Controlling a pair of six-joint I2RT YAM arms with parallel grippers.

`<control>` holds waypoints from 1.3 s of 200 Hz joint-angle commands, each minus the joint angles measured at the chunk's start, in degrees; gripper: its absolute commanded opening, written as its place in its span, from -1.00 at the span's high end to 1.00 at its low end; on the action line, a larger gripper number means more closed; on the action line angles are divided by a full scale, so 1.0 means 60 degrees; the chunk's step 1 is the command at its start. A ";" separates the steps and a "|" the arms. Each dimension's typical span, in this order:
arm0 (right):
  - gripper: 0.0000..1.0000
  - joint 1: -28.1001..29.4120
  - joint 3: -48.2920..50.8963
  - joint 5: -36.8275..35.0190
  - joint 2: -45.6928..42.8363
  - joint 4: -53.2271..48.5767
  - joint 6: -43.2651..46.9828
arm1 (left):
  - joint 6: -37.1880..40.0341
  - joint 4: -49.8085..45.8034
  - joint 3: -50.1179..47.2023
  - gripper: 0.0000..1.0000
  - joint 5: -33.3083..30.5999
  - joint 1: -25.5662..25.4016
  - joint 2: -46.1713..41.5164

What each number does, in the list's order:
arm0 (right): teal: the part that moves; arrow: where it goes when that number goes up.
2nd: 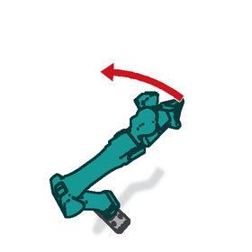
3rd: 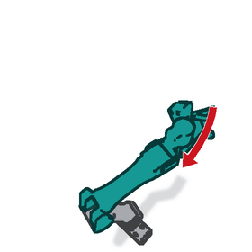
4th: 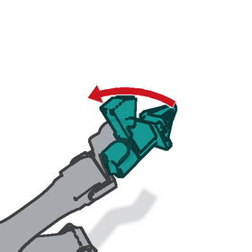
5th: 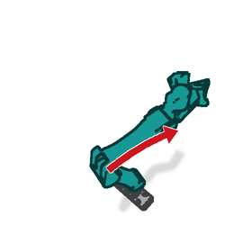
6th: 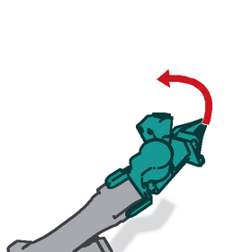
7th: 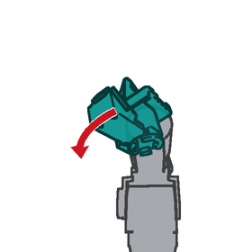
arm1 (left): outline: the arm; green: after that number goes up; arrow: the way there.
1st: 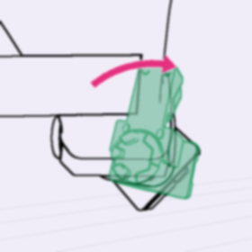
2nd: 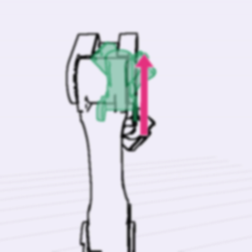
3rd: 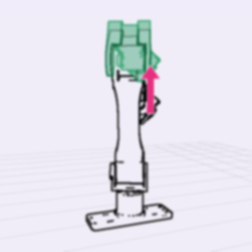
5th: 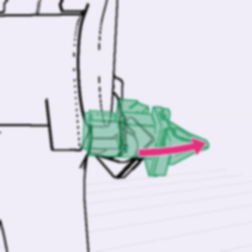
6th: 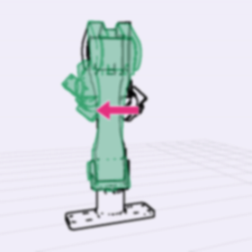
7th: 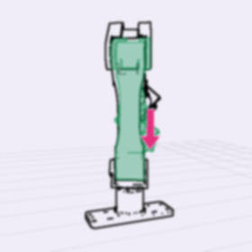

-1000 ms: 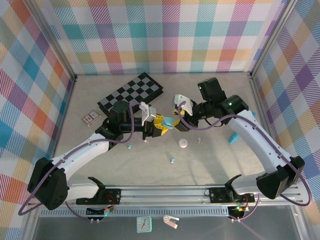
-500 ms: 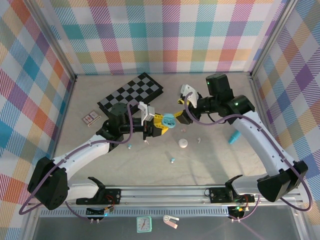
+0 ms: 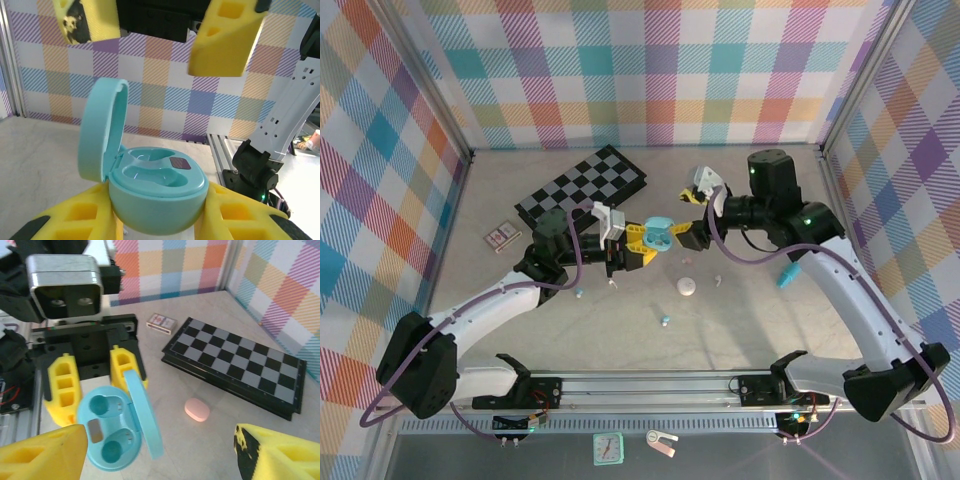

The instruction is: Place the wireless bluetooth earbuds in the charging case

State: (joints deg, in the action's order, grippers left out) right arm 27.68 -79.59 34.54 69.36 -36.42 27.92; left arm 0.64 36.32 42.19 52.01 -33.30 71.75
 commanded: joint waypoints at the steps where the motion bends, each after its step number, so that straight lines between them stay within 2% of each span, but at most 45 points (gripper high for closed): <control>1: -0.55 -0.0030 0.0147 0.1016 -0.0011 0.0051 0.0275 | -0.0166 0.0725 -0.0032 0.46 0.0269 -0.0062 0.0035; 38: -0.58 -0.0061 0.0555 0.0201 -0.0263 0.1054 -0.0761 | -0.0325 0.1126 -0.0215 0.46 0.0124 -0.0011 0.0010; 57: -0.68 -0.0129 0.0969 -0.0379 -0.0566 0.1782 -0.1678 | -0.0473 0.1408 -0.0364 0.46 -0.0021 0.0148 0.0028; 74: -1.00 -0.0249 0.1139 -0.1492 -0.0780 0.2042 -0.2931 | -0.0650 0.1837 -0.0564 0.46 -0.0209 0.0285 -0.0040; 94: -0.98 -0.0514 0.1820 -0.1592 -0.1243 0.2525 -0.3636 | -0.0810 0.2156 -0.0790 0.46 -0.0299 0.0463 -0.0183; 114: -0.98 -0.0737 0.2768 -0.1579 -0.1812 0.3065 -0.5034 | -0.0741 0.2269 -0.1022 0.46 -0.0319 0.0618 -0.0402; 142: -1.00 -0.0800 0.3411 -0.2077 -0.2200 0.2523 -0.6812 | -0.0704 0.2453 -0.1210 0.46 -0.0086 0.0925 -0.0434; 191: -0.82 -0.0749 0.5104 -0.2994 -0.2793 0.2161 -1.0017 | -0.0897 0.3513 -0.1939 0.46 -0.0260 0.1580 -0.0613; 225: -0.70 -0.0053 0.6220 -0.3726 -0.2795 0.1579 -1.2072 | -0.1313 0.4331 -0.2139 0.47 -0.0110 0.2107 -0.0500; 260: -0.57 0.1373 0.6939 -0.3978 -0.2039 0.1658 -1.4105 | -0.1929 0.5414 -0.2140 0.47 -0.0070 0.2493 -0.0179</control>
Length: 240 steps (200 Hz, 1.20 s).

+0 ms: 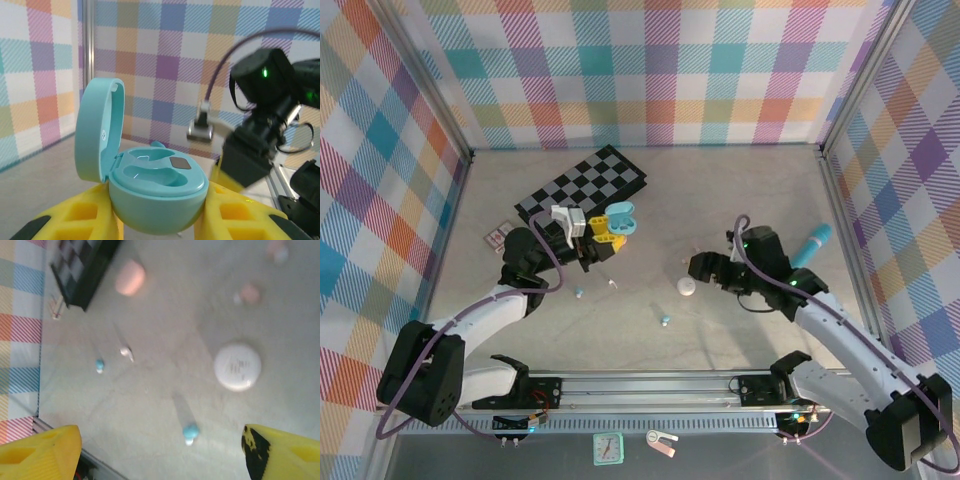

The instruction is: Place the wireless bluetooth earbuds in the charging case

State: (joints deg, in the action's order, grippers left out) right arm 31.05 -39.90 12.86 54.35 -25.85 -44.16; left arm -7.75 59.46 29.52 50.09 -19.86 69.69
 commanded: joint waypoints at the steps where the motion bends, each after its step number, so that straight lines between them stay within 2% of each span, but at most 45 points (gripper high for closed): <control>1: -0.56 0.0858 0.0337 -0.0375 0.0493 -0.0089 -0.2141 | -0.0542 0.1594 -0.0027 0.47 0.0244 0.0258 0.0170; 37: -0.45 0.1985 0.0051 -0.0584 0.1962 -0.0066 -0.2780 | -0.0890 0.2294 -0.0111 0.47 0.0213 0.0437 0.0314; 94: -0.18 0.2433 -0.0609 0.0020 0.4155 0.0301 -0.2861 | -0.0823 0.2192 -0.0099 0.47 0.0242 0.0549 0.0170; 135: 0.10 0.2501 -0.0915 0.0251 0.5154 0.0472 -0.2994 | -0.0362 0.1517 -0.0111 0.47 0.0246 0.0556 -0.0148; 240: 0.30 0.2494 -0.1716 0.0872 0.6618 0.0488 -0.2626 | -0.0026 0.0842 -0.0115 0.47 0.0202 0.0556 -0.0526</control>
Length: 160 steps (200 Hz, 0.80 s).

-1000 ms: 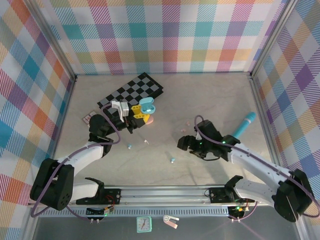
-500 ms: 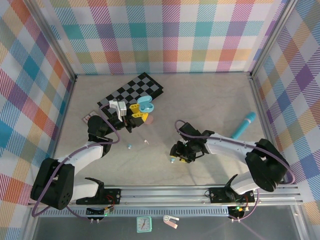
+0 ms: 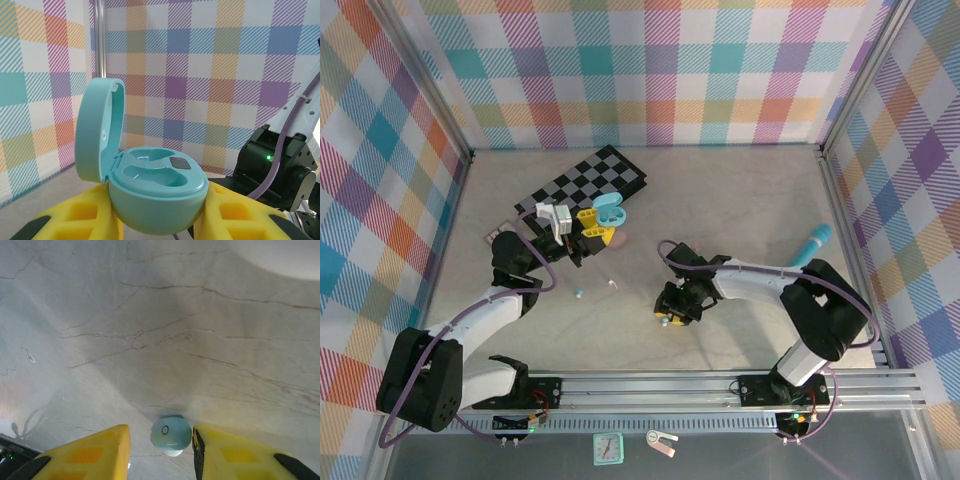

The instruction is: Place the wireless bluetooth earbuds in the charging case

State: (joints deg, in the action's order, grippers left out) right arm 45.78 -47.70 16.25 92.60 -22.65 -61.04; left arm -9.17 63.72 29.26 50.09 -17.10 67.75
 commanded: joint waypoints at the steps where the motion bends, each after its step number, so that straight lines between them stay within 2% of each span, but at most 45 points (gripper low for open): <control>1: 0.30 0.0042 -0.0422 0.0308 0.0242 -0.0060 0.0199 | 0.0203 0.0131 -0.0071 0.47 0.0197 0.0097 -0.0209; 118: 0.41 0.0104 -0.1240 -0.0144 0.0876 -0.1455 0.1645 | 0.0213 0.0138 -0.0078 0.47 0.0178 0.0096 -0.0246; 160: 0.44 0.0170 -0.1292 -0.0042 0.1230 -0.1457 0.1698 | 0.0197 0.0157 -0.0159 0.47 0.0137 0.0097 -0.0359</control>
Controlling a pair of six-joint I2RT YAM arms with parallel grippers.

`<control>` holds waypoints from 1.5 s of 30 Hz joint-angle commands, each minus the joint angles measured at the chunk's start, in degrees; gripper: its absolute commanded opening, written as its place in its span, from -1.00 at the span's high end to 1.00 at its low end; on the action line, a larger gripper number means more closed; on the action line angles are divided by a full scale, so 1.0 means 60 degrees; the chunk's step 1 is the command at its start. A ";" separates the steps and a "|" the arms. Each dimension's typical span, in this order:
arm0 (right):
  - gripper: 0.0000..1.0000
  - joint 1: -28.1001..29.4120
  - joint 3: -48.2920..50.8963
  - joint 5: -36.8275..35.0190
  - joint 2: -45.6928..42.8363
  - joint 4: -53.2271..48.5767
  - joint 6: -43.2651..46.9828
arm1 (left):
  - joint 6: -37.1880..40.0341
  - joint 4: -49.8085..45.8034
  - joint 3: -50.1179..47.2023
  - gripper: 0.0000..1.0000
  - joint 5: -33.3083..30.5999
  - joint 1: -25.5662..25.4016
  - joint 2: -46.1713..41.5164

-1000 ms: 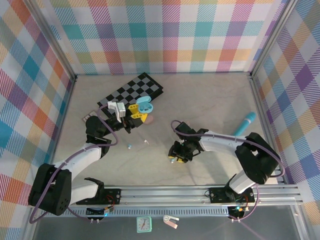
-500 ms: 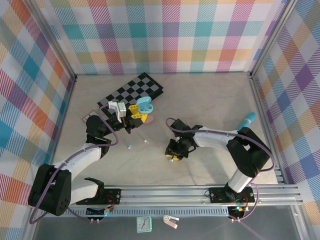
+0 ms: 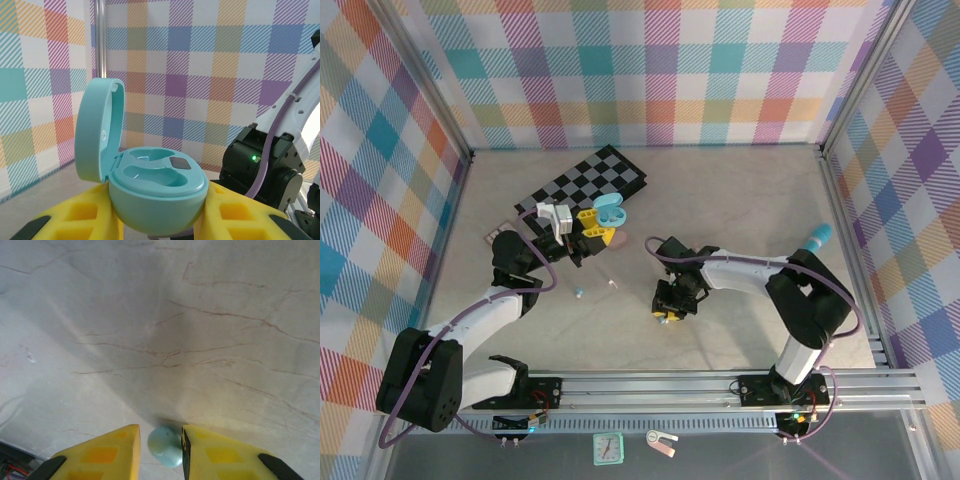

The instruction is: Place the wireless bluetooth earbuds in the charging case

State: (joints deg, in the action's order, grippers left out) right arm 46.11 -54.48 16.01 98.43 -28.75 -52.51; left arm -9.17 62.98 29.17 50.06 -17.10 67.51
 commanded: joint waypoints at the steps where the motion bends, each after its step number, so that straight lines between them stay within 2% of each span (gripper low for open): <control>1: 0.44 0.0119 -0.0163 -0.0002 0.0261 -0.0446 0.0281 | 0.0196 0.0283 -0.0144 0.47 0.0132 0.0097 -0.0321; 13: 0.61 0.0134 -0.0438 -0.0539 0.0248 -0.1026 0.0593 | 0.0210 0.0208 -0.0203 0.47 0.0093 0.0097 -0.0474; 21: 0.45 0.0134 -0.1195 -0.1831 -0.0103 -0.2231 0.1729 | 0.0317 0.0035 -0.0179 0.47 0.0009 0.0086 -0.0535; 28: 0.38 0.0653 -0.1754 -0.2807 -0.0227 -0.3172 0.1695 | 0.0580 -0.0080 -0.0173 0.47 -0.0300 0.0330 -0.0401; 35: 0.21 0.1292 -0.1782 -0.2670 -0.0011 -0.3243 0.0761 | 0.0409 0.0283 0.0129 0.47 -0.0171 0.0652 -0.0089; 45: 0.31 0.1419 -0.1897 -0.2332 0.0631 -0.2785 0.0604 | 0.0284 0.0372 0.0265 0.47 -0.0075 0.0697 -0.0031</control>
State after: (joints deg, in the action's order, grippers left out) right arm 54.46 -64.25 1.13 100.77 -45.52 -47.64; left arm -7.49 61.73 29.15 48.51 -13.67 67.40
